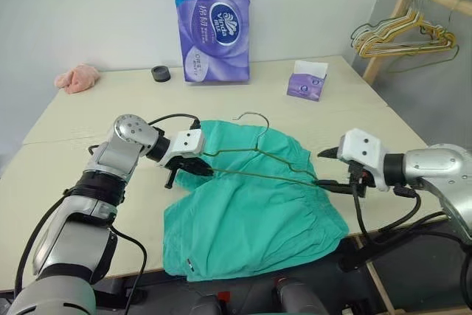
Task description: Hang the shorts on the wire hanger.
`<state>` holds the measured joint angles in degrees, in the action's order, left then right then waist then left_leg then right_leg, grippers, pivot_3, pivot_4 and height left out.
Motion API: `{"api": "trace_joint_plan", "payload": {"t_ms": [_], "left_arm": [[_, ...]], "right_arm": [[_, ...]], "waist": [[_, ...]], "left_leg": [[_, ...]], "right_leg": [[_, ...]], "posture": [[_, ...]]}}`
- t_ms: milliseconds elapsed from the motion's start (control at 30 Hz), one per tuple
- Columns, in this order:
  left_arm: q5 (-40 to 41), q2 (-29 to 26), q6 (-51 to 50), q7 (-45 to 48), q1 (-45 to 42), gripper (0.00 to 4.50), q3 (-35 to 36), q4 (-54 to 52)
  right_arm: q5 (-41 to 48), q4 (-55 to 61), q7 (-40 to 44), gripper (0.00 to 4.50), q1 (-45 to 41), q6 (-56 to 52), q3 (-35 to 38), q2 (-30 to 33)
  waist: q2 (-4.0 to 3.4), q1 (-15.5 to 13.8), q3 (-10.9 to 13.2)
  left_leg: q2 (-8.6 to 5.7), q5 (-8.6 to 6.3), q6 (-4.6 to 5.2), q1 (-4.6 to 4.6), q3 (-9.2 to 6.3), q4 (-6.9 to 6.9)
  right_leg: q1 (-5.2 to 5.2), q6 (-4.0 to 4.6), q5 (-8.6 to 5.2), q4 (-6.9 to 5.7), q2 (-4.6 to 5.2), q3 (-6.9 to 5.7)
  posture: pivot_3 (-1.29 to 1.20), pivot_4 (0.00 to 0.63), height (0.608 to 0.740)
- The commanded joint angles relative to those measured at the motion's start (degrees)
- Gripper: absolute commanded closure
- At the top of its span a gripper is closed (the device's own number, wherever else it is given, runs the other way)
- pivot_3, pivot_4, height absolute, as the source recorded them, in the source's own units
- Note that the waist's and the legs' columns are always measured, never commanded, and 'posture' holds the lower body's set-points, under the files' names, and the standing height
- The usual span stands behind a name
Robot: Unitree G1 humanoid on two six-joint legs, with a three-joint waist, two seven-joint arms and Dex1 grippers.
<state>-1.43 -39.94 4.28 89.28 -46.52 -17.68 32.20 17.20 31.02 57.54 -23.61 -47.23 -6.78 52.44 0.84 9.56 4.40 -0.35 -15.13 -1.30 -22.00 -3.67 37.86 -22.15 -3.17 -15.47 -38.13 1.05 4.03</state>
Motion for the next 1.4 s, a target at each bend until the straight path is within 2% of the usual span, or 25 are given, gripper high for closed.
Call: {"api": "trace_joint_plan", "payload": {"t_ms": [33, 400, 767, 867, 1133, 1400], "left_arm": [[-1.35, 0.21, 2.69, -1.33, -1.93, 4.50, -0.03, 0.51], [0.24, 1.91, 0.34, -1.28, -1.76, 4.50, 1.12, -2.01], [0.38, 1.80, 0.02, -1.87, -1.14, 4.50, 1.07, -3.26], [0.39, 1.76, -0.03, -1.97, -0.95, 4.50, 1.07, -3.51], [-0.14, 1.40, 0.25, -2.27, -0.34, 4.50, 0.70, -4.22], [-0.82, 1.89, 1.72, -4.72, -0.18, 4.50, 0.85, -3.60]], "right_arm": [[2.30, 1.96, 0.93, 1.12, -2.99, -4.49, -3.67, -0.23], [-3.86, -6.75, -2.25, 1.12, -9.71, -5.48, -15.80, -3.83], [-6.21, -13.87, -1.89, 1.12, -12.90, -6.64, -18.76, -7.65], [-6.07, -13.91, -1.45, 1.70, -13.21, -6.80, -19.27, -7.90], [-5.52, -14.01, -0.53, 4.38, -14.16, -7.92, -20.30, -8.96], [-5.11, -14.12, -0.18, 4.45, -14.35, -8.93, -20.54, -9.34]], "waist": [[0.00, 0.03, 0.00], [-0.07, 0.15, 0.05], [-0.09, 0.31, 0.06], [-0.10, 0.31, 0.06], [-0.10, 0.32, 0.06], [-0.10, 0.29, 0.06]], "left_leg": [[0.00, 0.00, 0.00, -0.01, -0.01, 0.00], [0.03, 0.00, 0.00, -0.06, -0.02, 0.02], [0.02, 0.00, 0.00, -0.07, -0.08, 0.01], [0.02, 0.00, 0.00, -0.07, -0.09, 0.02], [0.02, 0.00, 0.00, -0.07, -0.10, 0.02], [0.02, 0.00, 0.00, -0.08, -0.15, 0.02]], "right_leg": [[-0.01, -0.01, 0.00, 0.00, 0.00, 0.00], [-0.05, -0.05, -0.03, 0.00, 0.04, -0.02], [-0.07, 0.06, 0.03, -0.02, 0.04, -0.04], [-0.07, 0.05, 0.03, -0.02, 0.04, -0.05], [-0.07, 0.05, 0.03, -0.03, 0.04, -0.06], [-0.06, 0.09, 0.06, -0.04, 0.06, -0.09]], "posture": [[-0.20, 0.056, 0.740], [-0.21, 0.055, 0.740], [-0.20, 0.054, 0.740], [-0.20, 0.054, 0.740], [-0.20, 0.055, 0.740], [-0.20, 0.055, 0.740]]}}
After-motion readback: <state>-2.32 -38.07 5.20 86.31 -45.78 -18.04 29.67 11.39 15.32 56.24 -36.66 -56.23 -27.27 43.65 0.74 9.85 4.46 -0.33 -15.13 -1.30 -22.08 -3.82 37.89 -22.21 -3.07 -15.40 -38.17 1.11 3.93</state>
